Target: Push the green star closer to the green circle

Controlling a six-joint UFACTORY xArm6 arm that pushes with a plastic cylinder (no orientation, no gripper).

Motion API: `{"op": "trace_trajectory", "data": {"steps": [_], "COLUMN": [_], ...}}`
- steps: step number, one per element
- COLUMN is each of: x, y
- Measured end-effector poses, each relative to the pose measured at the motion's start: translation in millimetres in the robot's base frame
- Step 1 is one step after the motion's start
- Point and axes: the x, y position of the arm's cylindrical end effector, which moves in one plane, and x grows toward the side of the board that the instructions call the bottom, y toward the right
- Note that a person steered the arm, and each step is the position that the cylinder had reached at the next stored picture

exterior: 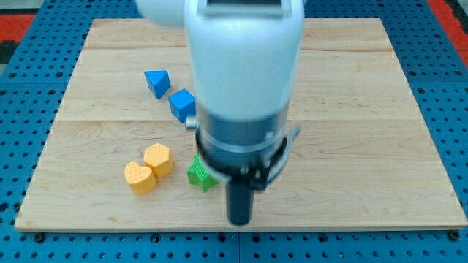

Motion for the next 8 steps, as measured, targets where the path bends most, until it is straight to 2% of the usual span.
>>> {"op": "trace_trajectory", "data": {"steps": [1, 2, 3, 4, 5, 6, 7, 8], "x": [-2, -23, -52, -83, -119, -61, -54, -91], "y": [-81, -116, -44, -4, 5, 18, -52, -69]}}
